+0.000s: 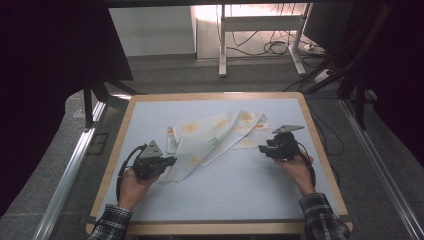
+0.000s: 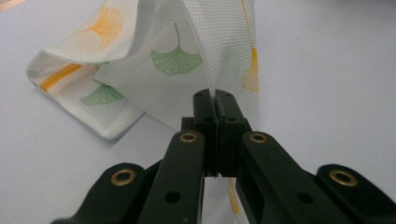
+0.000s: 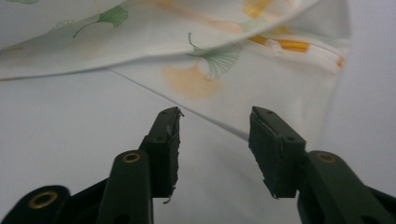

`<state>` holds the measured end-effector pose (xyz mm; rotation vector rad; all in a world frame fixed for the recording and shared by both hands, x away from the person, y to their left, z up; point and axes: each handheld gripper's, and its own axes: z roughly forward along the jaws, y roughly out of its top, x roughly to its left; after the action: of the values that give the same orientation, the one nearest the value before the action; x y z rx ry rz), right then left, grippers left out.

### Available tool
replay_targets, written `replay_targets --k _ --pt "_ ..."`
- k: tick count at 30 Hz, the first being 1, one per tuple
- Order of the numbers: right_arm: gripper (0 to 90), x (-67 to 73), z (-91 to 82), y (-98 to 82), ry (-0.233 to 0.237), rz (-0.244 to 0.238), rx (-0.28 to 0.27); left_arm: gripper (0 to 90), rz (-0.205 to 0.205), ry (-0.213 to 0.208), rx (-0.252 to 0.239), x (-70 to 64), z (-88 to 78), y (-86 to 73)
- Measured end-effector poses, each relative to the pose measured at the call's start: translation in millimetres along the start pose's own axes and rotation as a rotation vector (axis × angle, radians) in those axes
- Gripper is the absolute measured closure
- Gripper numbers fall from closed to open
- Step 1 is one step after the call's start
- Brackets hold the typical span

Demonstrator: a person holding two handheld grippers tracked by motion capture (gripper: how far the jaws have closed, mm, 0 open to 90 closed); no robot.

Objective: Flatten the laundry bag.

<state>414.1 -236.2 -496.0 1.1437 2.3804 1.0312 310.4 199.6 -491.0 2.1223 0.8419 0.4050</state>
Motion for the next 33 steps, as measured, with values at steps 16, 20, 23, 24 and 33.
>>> replay_targets --k 16,20,23,24,33 --pt "45.9 36.2 57.8 29.3 0.057 -0.096 0.056 89.4 -0.013 0.016 -0.033 10.7 -7.3 3.6" --pt "50.4 31.4 62.3 24.6 0.028 -0.101 0.093 89.5 -0.024 0.053 -0.055 27.7 -11.8 12.3" --pt "51.3 24.8 60.3 23.2 0.035 -0.076 0.083 89.5 -0.021 0.101 -0.054 43.0 -13.7 21.0" --pt "51.3 23.8 59.8 22.8 0.037 -0.076 0.082 89.5 -0.024 0.126 -0.045 51.3 -13.3 25.1" --pt "46.5 25.7 59.2 21.2 0.031 -0.09 0.083 89.5 -0.184 0.26 0.031 131.9 3.8 43.3"
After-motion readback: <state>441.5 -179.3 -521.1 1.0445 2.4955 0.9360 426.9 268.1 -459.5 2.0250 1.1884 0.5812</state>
